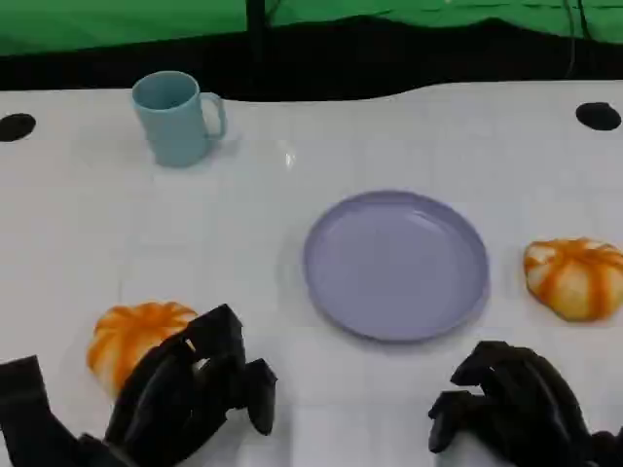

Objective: Grasp the bread from the table and place it into the plate.

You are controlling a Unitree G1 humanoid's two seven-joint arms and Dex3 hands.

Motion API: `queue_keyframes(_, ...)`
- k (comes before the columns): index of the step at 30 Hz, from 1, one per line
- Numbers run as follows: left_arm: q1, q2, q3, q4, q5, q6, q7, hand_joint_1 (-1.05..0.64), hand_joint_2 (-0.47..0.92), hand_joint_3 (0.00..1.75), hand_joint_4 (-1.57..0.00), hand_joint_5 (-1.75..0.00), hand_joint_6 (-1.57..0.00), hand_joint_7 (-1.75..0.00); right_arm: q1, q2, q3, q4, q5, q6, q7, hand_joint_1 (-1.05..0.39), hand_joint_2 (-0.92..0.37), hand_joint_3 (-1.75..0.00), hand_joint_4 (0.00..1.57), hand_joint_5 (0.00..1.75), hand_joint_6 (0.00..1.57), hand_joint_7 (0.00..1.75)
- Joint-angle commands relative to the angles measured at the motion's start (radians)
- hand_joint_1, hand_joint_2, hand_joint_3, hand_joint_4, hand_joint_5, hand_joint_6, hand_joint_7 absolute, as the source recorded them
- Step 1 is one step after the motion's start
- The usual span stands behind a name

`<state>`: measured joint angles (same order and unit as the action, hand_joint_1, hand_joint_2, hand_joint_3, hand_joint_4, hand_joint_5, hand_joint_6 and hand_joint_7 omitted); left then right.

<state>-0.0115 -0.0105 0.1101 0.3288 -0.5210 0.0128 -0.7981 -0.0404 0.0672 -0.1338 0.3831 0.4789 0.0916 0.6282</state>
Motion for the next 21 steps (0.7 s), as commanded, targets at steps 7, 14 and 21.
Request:
queue_keyframes(7,0.008,0.012,0.003,-0.021,0.013,-0.008,0.018,-0.74,0.92,0.22,-0.85,-1.75,-0.64,-1.75,0.0,-0.009,-0.002,0.0,0.004,-0.007,0.008,-1.04,-0.72,0.0,1.57,0.73,1.57,0.37)
queue_keyframes(14,0.002,0.01,0.002,-0.013,0.01,-0.013,0.007,-0.74,0.92,0.23,-0.85,-1.75,-0.64,-1.75,0.002,-0.009,-0.006,-0.02,0.01,0.014,-0.009,-1.05,-0.7,0.0,1.57,0.74,1.57,0.37)
queue_keyframes(21,-0.001,0.017,0.003,-0.014,0.006,-0.005,0.002,-0.74,0.92,0.23,-0.85,-1.75,-0.63,-1.75,0.003,-0.01,-0.004,-0.016,0.005,0.002,0.0,-1.04,-0.72,-0.01,1.57,0.73,1.57,0.35)
